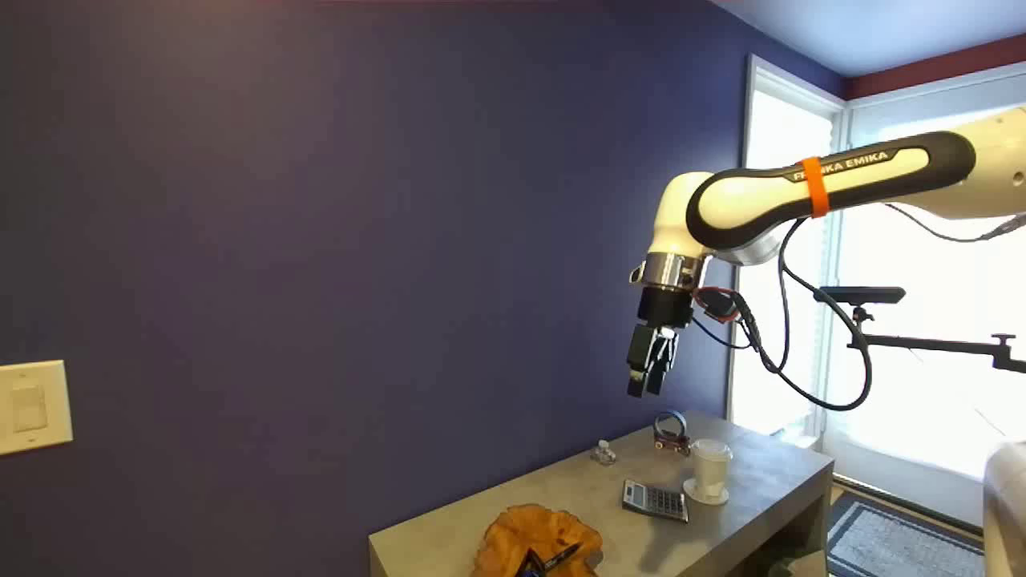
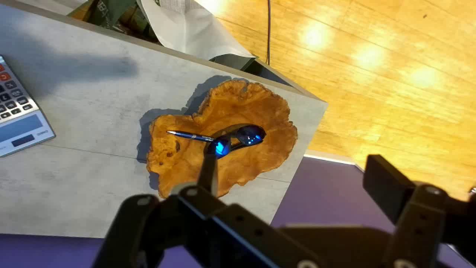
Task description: Move the pen from the tray to the calculator
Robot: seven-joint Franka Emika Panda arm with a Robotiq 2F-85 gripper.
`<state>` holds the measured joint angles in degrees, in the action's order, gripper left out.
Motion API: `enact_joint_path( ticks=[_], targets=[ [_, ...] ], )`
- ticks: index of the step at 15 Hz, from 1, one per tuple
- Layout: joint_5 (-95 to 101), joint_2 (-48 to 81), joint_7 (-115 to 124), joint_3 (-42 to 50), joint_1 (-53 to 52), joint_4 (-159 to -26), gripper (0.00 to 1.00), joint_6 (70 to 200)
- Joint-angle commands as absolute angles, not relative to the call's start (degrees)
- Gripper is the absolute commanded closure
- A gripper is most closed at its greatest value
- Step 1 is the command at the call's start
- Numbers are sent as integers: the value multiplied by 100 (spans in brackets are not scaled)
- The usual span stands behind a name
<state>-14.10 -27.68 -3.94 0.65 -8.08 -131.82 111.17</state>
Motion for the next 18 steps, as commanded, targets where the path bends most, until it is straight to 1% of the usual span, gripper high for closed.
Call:
enact_joint_path(
  ticks=[1,10,13,18],
  targets=[
    [-1450,-2764,-429,-14,-711,-13170,0,11096],
    [-1450,-2765,-429,-14,-711,-13169,0,11096],
    [-1353,-2347,-1322,25,-889,-12953,0,11100],
    [-566,-1566,-2204,-120,-823,-12680,0,11288]
  ],
)
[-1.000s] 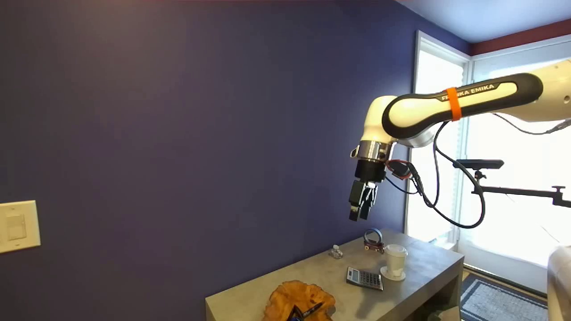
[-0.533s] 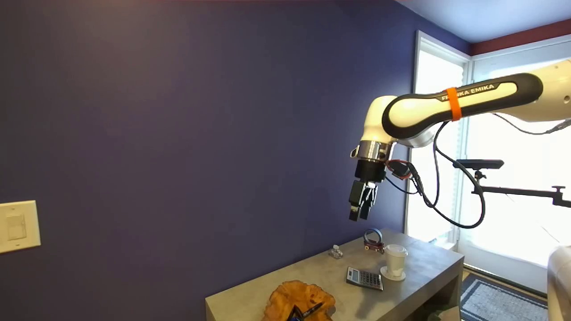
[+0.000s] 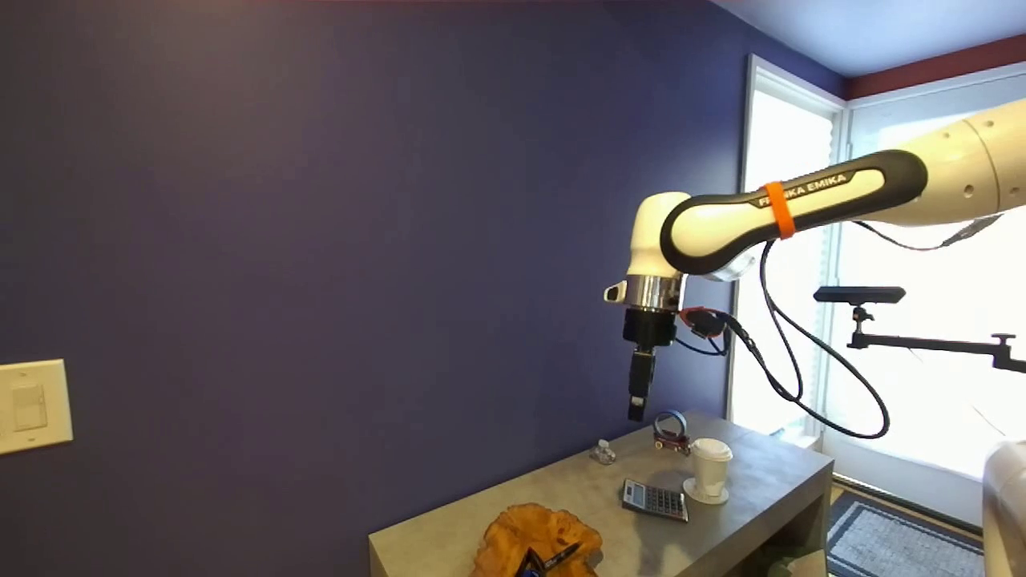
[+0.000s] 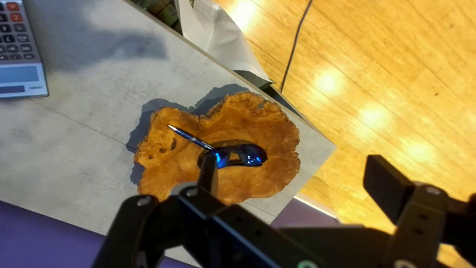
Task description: Move the pen from the tray to the calculator
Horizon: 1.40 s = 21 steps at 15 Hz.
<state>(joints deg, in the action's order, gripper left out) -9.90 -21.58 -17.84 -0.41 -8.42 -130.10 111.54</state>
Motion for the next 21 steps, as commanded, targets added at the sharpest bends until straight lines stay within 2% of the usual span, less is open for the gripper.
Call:
enact_joint_path(
  ticks=[1,15,21],
  targets=[
    [-395,-1350,-2284,-155,-818,-12615,0,11372],
    [-327,1201,-4162,-484,-550,-11804,0,12823],
    [-314,1320,-4117,-557,-403,-11909,0,12990]
  ],
)
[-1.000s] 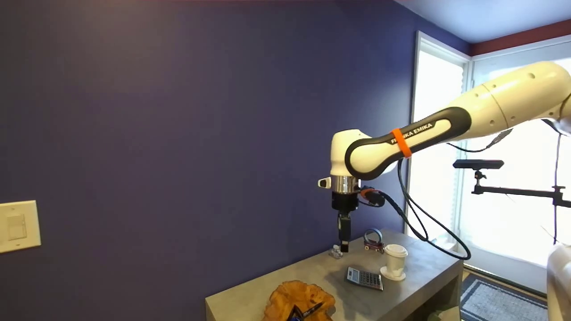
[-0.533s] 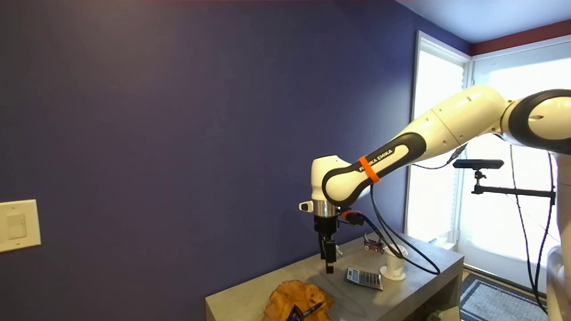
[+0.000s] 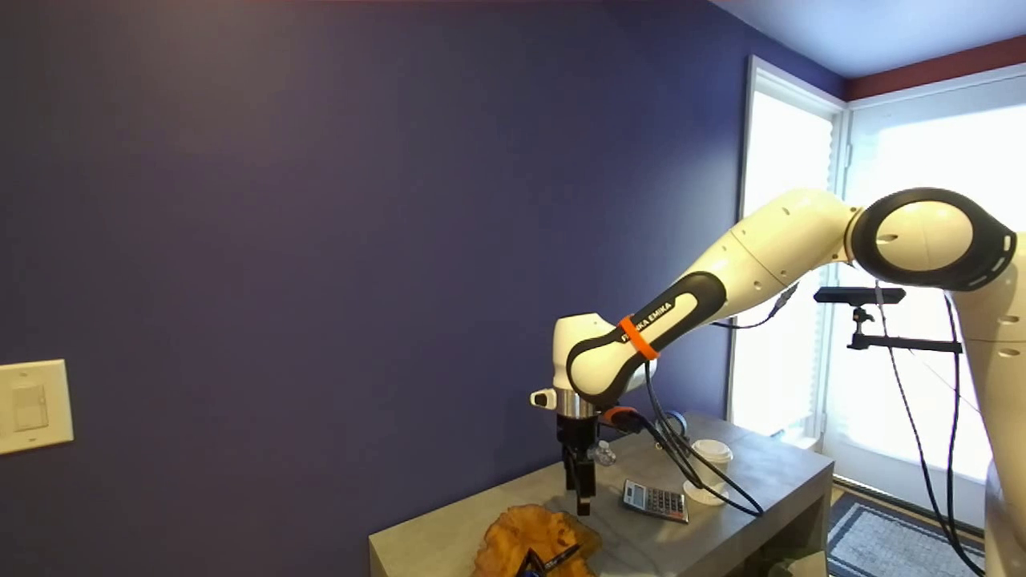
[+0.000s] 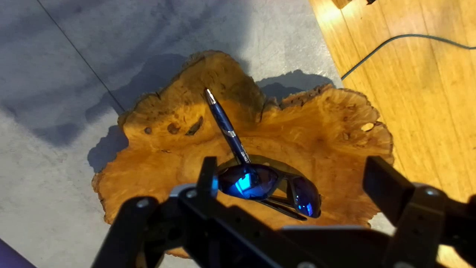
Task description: Move the pen from the tray to the calculator
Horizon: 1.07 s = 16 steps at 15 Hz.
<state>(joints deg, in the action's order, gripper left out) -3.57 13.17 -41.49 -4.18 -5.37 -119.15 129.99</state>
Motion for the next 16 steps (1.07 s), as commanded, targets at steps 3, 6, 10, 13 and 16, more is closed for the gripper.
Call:
enact_joint_path(
  ticks=[3,6,10,13,16],
  targets=[
    [-91,1435,-3982,-534,-458,-11829,0,13084],
    [20,1765,-3992,-565,-457,-11734,0,13368],
    [101,2210,-4008,-616,-426,-11652,3,13904],
    [82,2483,-4010,-658,-365,-11557,25,14179],
    [74,2695,-4033,-712,-296,-11461,31,14288]
  ],
)
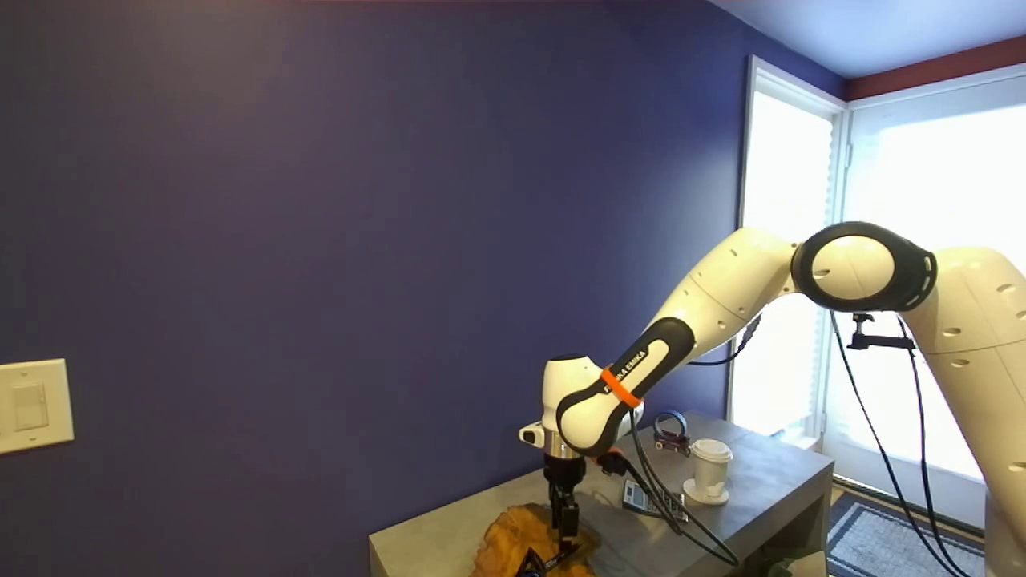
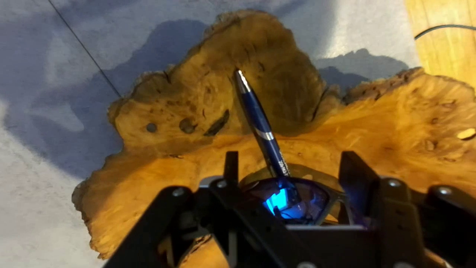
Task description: Move the pen from the tray to the calculator
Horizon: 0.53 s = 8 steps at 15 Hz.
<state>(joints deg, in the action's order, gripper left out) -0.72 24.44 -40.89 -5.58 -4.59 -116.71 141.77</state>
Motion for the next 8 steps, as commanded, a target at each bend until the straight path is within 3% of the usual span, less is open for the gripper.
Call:
enact_joint_path(
  ticks=[1,8],
  targets=[
    [79,2755,-4051,-733,-276,-11428,26,14314],
    [153,3111,-4157,-849,-177,-11232,25,14468]
  ],
)
